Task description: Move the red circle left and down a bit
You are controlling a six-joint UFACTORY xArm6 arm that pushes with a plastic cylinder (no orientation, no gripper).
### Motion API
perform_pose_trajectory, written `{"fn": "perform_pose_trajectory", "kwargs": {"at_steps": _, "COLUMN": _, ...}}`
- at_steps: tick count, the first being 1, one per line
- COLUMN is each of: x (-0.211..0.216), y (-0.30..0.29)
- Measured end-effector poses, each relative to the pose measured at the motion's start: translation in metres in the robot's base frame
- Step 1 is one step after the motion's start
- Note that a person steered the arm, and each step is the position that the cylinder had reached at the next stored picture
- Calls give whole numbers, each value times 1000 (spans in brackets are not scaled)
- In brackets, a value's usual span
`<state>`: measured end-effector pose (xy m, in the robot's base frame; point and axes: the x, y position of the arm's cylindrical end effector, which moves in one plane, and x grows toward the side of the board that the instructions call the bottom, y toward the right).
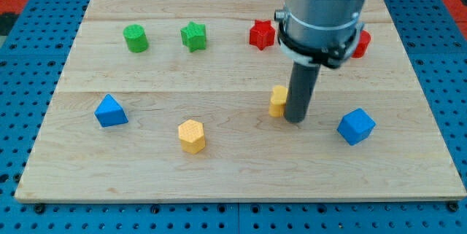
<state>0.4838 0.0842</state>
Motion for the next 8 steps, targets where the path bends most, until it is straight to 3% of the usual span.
{"fn": "perform_pose_trajectory", "kwargs": {"at_steps": 1, "x": -5, "y": -4}}
{"fn": "perform_pose_trajectory", "kwargs": {"at_steps": 2, "x": -1, "y": 37}}
{"fn": "perform_pose_trajectory", "kwargs": {"at_steps": 4, "x": -47, "y": 218}}
{"fn": "perform_pose_trajectory", "kwargs": {"at_steps": 5, "x": -105, "y": 242}}
{"fn": "perform_pose_trajectory", "kwargs": {"at_steps": 6, "x": -152, "y": 190}}
{"fn": "perform_pose_trajectory", "kwargs": {"at_steps": 7, "x": -159, "y": 104}}
{"fn": "perform_pose_trajectory", "kwargs": {"at_steps": 8, "x": -122, "y": 27}}
